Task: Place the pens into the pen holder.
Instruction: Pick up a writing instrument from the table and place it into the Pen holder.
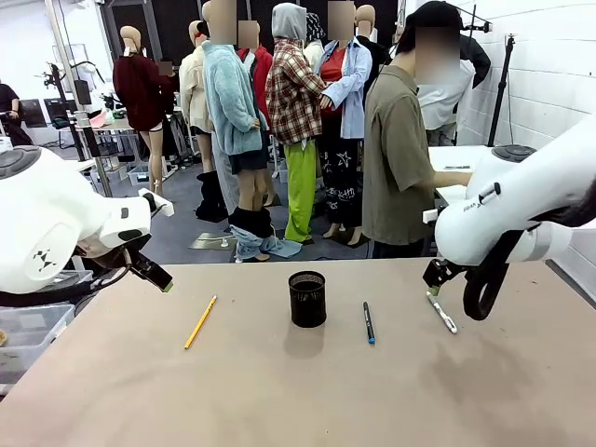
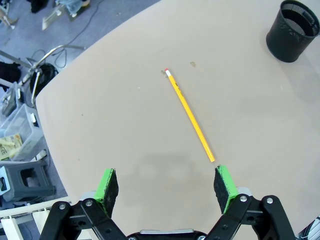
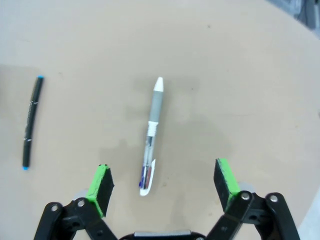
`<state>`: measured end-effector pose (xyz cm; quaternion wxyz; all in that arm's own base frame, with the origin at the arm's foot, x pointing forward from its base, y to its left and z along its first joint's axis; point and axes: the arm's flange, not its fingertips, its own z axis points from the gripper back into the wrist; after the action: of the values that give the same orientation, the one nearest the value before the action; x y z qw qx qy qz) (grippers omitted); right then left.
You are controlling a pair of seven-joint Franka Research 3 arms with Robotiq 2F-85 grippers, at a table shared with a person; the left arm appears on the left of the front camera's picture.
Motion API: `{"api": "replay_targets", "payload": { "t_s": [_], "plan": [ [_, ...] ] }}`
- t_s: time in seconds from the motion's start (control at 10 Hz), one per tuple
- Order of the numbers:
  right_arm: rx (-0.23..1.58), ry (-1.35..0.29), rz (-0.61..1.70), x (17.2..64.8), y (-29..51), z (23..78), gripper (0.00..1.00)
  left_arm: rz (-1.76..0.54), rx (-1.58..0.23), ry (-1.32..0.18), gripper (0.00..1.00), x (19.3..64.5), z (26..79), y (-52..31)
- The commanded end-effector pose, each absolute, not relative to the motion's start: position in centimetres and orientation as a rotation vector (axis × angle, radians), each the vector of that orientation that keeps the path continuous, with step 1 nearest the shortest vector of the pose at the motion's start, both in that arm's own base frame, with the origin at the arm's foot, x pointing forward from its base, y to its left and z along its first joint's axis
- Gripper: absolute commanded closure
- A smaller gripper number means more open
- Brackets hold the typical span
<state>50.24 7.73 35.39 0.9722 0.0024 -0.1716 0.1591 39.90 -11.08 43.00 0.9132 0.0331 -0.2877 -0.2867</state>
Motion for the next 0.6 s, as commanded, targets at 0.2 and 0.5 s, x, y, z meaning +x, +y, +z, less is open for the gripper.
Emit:
{"api": "replay_targets", "payload": {
  "t_s": [0.2, 0.5],
  "plan": [
    [0.007, -0.235, 0.255, 53.1, 8.8, 33.2, 0.00, -0.592, 0.071, -0.606, 0.00, 40.1, 42.8, -11.2],
    [-0.068, -0.192, 0.222, 54.1, 9.4, 31.6, 0.00, -0.592, 0.071, -0.606, 0.00, 40.1, 42.8, -11.2]
  ]
}}
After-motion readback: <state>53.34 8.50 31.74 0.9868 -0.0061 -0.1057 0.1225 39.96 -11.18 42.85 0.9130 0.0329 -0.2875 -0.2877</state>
